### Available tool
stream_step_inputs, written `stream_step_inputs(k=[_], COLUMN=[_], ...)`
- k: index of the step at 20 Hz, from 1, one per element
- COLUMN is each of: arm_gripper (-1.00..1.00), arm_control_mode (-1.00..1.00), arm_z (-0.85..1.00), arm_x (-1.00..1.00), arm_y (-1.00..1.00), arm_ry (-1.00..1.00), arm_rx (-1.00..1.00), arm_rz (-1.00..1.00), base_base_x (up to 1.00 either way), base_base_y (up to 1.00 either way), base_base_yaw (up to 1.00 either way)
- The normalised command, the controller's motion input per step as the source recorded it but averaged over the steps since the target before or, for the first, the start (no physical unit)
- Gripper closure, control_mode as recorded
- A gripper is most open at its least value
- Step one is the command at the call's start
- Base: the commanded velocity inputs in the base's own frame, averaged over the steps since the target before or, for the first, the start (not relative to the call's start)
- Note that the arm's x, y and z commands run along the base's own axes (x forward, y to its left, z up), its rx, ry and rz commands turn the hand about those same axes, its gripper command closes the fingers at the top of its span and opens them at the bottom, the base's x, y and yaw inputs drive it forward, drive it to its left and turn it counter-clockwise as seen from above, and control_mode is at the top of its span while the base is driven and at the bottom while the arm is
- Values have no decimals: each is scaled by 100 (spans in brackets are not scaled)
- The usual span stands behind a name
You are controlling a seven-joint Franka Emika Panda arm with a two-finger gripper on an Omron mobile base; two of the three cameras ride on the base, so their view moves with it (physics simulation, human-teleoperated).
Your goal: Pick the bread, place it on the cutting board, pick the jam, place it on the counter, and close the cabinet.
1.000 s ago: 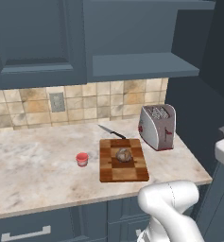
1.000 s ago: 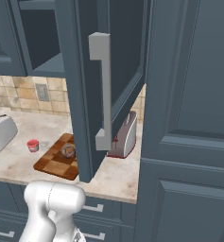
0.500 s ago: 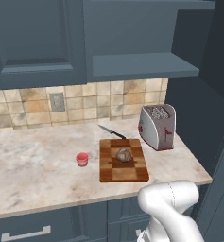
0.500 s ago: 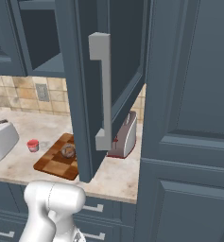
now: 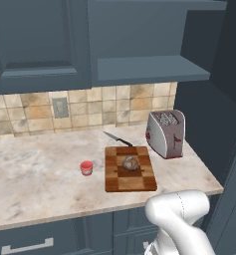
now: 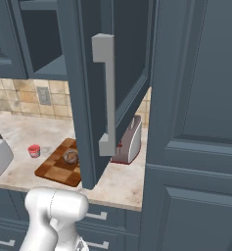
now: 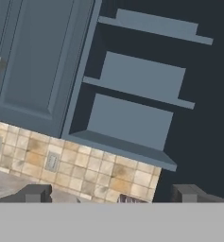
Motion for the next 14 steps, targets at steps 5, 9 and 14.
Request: stream_step_inputs(k=[5,9,14], arm_gripper=[-100,-100,-100], arm_control_mode=[-100,-100,-100], arm_z=[0,0,0], arm_x=[-13,-17,0], arm_y=[-15,-22,-27], arm_ry=[-1,-1,-1], arm_rx=[0,0,0], arm_rz=[0,0,0], base_base_x=[0,0,0], base_base_y=[0,0,0], base_base_yaw=[0,0,0])
